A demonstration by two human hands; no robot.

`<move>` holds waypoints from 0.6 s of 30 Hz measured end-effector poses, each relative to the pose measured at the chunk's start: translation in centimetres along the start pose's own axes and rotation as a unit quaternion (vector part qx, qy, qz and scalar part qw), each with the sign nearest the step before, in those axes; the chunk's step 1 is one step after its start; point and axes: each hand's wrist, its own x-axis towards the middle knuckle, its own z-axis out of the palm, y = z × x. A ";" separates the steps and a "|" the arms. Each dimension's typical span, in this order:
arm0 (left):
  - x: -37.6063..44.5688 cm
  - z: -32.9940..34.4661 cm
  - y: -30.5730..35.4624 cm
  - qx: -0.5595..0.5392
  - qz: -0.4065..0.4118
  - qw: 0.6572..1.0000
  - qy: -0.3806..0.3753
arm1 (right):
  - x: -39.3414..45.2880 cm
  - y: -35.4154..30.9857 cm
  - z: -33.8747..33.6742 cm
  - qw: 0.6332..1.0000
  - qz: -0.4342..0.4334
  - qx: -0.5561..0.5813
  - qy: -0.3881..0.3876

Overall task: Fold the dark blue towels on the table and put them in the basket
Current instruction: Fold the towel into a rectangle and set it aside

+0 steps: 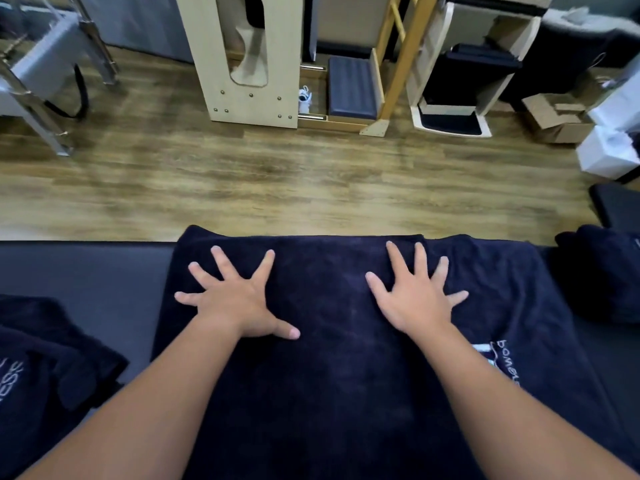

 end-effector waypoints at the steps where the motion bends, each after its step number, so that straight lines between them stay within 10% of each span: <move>1: 0.0 0.1 0.1 0.000 -0.002 1.000 0.002 | 1.2 1.1 -0.5 1.000 -0.003 0.004 -0.008; 18: -0.8 0.4 0.6 0.004 -0.033 0.999 0.035 | 3.0 11.5 -2.4 0.997 0.050 0.062 -0.005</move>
